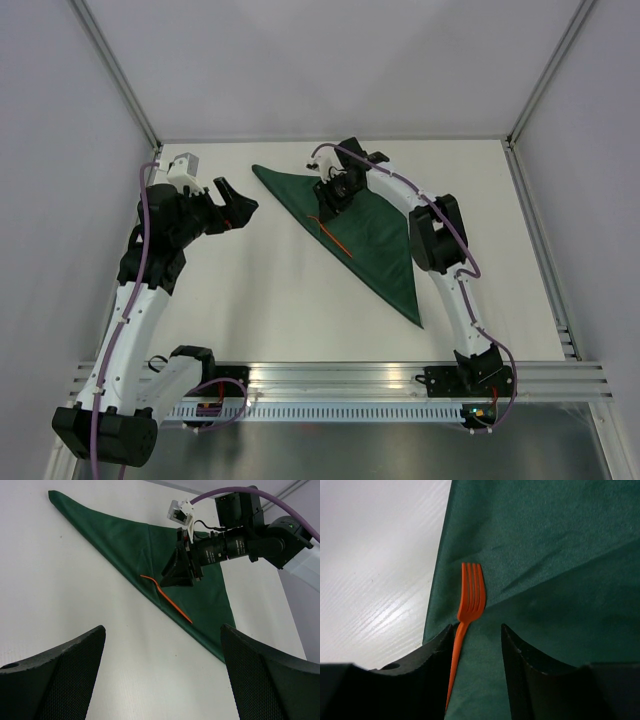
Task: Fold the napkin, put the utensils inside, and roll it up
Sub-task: Place the utensil onto the napkin
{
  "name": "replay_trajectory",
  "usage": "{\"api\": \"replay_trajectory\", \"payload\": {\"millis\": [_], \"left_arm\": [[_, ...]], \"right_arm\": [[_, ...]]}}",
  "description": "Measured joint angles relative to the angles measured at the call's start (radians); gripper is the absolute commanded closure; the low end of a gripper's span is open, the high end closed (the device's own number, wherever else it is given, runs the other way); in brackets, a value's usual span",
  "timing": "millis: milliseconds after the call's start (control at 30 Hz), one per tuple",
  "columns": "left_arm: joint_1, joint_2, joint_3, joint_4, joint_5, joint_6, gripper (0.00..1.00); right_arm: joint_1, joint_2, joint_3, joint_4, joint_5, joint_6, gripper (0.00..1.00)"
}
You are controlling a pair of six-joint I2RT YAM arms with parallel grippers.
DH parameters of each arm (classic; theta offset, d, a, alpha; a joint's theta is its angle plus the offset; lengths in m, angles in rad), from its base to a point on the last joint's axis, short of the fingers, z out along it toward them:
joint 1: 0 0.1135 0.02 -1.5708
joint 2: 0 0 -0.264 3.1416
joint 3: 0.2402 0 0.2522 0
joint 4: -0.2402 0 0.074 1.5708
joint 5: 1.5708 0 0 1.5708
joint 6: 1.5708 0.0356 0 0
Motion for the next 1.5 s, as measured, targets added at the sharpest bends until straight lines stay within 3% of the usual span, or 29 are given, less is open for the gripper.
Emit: {"api": "replay_trajectory", "payload": {"millis": [533,967,1500], "left_arm": [[0.0,0.0,0.0,0.0,0.0,0.0,0.01],[0.0,0.0,0.0,0.0,0.0,0.0,0.01],[0.0,0.0,0.0,0.0,0.0,0.0,0.01]], "right_arm": [[0.042,-0.271,-0.285,0.115,0.139,-0.014,0.66],[0.131,-0.278,-0.419,0.177,0.297,-0.029,0.66],[0.143,-0.278,-0.443,0.237,0.41,-0.026,0.66]]}}
